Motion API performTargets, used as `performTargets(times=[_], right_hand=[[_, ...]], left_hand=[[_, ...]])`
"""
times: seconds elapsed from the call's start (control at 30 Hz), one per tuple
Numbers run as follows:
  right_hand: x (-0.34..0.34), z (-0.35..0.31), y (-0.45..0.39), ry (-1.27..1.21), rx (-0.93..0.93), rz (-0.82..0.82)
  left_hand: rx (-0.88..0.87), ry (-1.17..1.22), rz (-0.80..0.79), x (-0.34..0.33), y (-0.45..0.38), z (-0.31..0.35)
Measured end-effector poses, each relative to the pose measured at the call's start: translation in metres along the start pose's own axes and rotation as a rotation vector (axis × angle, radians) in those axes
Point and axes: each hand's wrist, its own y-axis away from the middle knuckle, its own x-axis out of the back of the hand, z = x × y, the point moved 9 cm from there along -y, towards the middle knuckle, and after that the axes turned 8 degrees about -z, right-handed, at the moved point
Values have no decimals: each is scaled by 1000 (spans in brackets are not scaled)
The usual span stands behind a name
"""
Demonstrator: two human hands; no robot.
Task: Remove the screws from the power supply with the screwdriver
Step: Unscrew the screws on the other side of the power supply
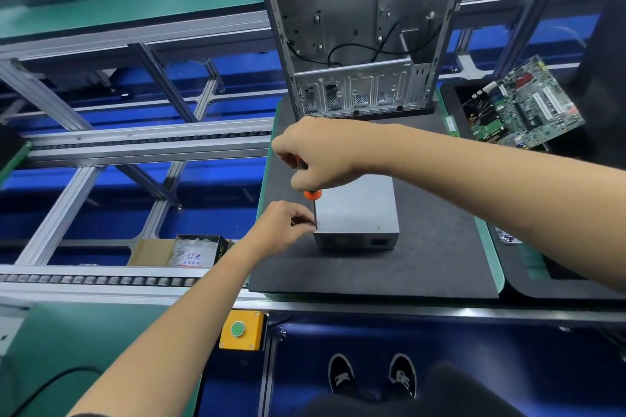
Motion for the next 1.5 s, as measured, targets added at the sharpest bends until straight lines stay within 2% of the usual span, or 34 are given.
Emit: performTargets(times=[0.43,0.67,0.83,1.1,1.3,1.37,1.43,1.5], right_hand=[[-5,-1,0,-4,-162,42],[-9,-19,0,112,-21,-92],[-6,-4,-5,315,-157,-167],[-5,-16,-7,147,87,-229],[0,-10,-1,-7,91,-303],[-4,-8,-3,-32,56,-274],[-4,-1,-7,72,-33,-216],[-5,0,-13,355,-54,-180]], left_hand=[[-9,43,-13,-2,1,-4],[-31,54,-12,-1,-2,-4],[-8,67,-15,-4,-1,-8],[7,71,0,-2,-1,-6],[-22,-27,-14,-2,-1,2],[-16,-54,-38,-2,-2,3],[-2,-71,-74,-2,-3,4],[-1,-68,-108,-3,-6,5]])
